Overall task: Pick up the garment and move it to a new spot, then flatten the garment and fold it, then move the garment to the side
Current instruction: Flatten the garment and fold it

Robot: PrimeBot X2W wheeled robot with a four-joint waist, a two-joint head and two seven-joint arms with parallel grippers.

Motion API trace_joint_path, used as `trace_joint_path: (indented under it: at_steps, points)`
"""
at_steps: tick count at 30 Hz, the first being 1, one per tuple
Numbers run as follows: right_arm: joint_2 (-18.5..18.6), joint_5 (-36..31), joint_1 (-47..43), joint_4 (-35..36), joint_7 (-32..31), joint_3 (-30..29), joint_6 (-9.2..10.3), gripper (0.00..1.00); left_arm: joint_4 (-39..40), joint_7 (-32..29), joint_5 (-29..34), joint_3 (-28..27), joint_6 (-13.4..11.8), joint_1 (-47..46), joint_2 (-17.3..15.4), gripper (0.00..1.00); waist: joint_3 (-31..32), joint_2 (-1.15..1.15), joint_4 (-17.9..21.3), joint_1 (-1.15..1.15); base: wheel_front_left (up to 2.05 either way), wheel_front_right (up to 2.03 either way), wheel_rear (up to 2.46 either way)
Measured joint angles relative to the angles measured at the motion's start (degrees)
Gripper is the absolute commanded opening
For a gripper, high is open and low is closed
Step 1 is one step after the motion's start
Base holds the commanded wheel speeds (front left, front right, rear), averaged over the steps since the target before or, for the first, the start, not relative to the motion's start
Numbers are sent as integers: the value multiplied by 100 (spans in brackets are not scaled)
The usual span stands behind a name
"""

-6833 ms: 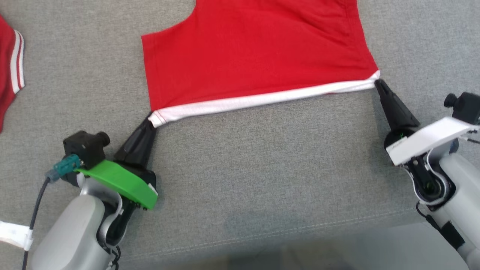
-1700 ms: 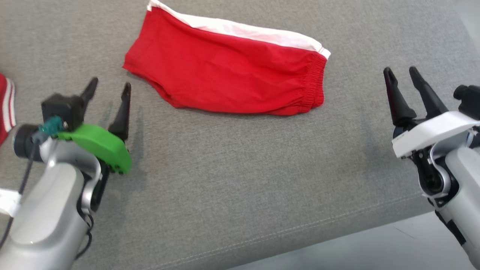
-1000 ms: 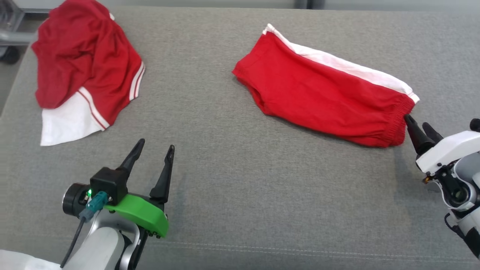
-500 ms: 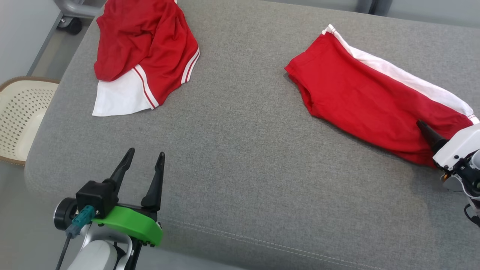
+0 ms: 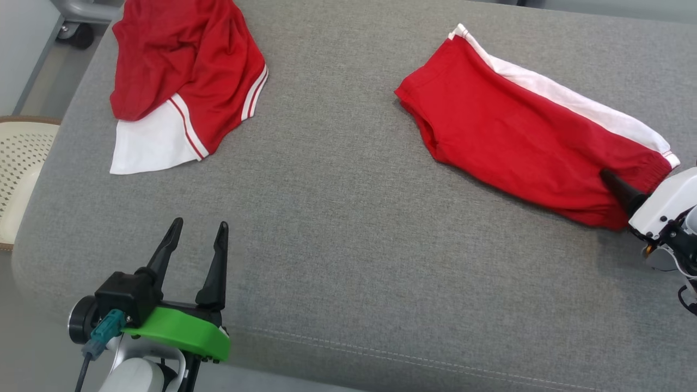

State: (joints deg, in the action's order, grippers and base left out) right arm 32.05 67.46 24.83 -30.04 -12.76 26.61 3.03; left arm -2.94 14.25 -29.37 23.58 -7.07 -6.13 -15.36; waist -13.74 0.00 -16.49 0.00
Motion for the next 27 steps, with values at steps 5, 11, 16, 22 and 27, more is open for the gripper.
trace_joint_path:
  at_steps: [5,11,16,22,27]
  points:
    - [94,0,8,24,-100,0,-10,100,120,0,78,-15,0,52,1,100,-45,0,139,0,0,0,0]
    - [152,0,94,118,-199,-1,-11,100,255,1,162,-29,0,54,2,100,-179,0,296,0,0,0,0]
    - [165,0,167,204,-274,23,-18,100,336,1,193,-51,0,56,11,100,-284,0,394,0,0,0,0]
    - [188,-1,236,370,-344,62,-52,100,352,1,212,-111,0,92,27,100,-346,0,527,0,0,0,0]
    - [260,-3,287,442,-394,62,-68,100,388,1,243,-113,0,112,46,100,-374,0,629,0,0,0,0]
